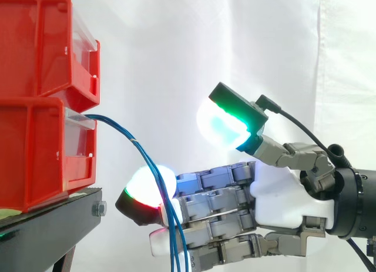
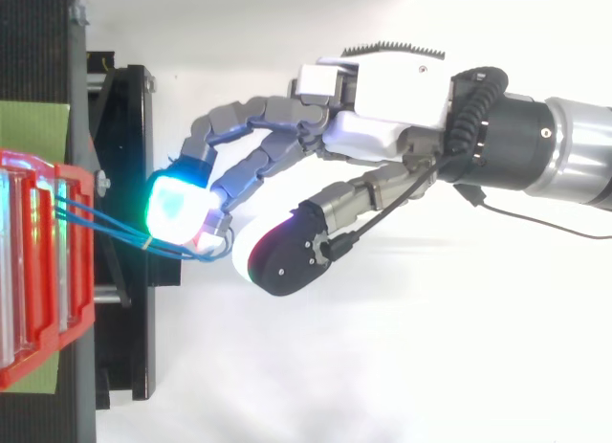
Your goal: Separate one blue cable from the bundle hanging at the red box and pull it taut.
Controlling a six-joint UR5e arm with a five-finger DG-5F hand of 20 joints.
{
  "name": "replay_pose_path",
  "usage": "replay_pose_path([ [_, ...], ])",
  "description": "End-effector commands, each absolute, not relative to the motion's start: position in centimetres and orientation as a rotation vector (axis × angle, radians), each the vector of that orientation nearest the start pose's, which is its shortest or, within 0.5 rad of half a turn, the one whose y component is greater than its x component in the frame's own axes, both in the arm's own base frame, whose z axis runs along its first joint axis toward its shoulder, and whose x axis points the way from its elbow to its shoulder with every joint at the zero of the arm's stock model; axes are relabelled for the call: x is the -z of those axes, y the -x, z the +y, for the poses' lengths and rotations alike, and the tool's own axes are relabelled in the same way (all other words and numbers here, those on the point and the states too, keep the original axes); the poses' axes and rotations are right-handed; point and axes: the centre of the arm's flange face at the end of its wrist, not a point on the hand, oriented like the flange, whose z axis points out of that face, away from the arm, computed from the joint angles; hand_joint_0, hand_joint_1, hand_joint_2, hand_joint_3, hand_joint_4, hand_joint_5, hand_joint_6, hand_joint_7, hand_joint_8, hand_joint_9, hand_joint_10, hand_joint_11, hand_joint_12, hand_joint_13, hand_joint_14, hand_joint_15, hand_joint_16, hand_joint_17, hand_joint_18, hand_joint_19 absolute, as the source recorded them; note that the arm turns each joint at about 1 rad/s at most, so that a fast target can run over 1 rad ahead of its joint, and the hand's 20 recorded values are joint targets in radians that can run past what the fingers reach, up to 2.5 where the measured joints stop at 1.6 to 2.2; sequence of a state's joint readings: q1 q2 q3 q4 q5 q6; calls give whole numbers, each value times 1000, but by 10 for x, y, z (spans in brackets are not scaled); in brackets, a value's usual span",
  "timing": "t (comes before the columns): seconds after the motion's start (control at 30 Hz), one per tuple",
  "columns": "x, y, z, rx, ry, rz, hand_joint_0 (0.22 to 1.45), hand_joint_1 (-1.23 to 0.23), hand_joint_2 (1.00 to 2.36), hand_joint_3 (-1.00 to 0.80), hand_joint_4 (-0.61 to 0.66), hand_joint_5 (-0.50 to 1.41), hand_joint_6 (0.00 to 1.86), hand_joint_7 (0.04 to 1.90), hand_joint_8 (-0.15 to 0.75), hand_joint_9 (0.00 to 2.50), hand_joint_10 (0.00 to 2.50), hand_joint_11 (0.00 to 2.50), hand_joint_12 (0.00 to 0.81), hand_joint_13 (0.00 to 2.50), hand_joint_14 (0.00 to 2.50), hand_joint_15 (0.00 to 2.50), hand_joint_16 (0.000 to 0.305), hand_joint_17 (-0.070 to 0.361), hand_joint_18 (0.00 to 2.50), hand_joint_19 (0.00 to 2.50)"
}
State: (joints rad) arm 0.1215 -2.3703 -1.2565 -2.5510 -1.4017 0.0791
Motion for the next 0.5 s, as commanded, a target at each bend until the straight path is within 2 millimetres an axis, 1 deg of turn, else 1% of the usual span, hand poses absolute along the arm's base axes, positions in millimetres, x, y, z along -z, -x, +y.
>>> replay_pose_path([
  [0.0,-186,-772,-56,-1292,-1220,1062,575,-696,1000,-500,291,-168,503,961,284,819,19,556,318,734,16,421,35,79,504,476],
  [0.3,-185,-772,-53,-1293,-1214,1067,569,-680,1000,-500,298,-168,503,958,285,820,19,567,321,739,17,423,36,80,508,475],
  [0.33,-171,-776,-52,-1288,-1226,1076,569,-677,1000,-500,293,-168,503,960,285,821,17,564,319,739,17,423,36,80,508,475],
  [0.4,-175,-781,-54,-1293,-1225,1066,569,-676,1000,-500,295,-168,503,958,287,824,17,562,319,740,17,424,36,80,508,483],
  [0.43,-166,-784,-54,-1295,-1229,1075,569,-675,1000,-500,295,-168,504,958,286,824,19,559,319,741,15,422,36,80,510,485],
  [0.47,-172,-790,-53,-1308,-1216,1073,568,-675,1000,-500,292,-168,503,959,288,824,19,560,321,740,17,427,36,80,512,483],
])
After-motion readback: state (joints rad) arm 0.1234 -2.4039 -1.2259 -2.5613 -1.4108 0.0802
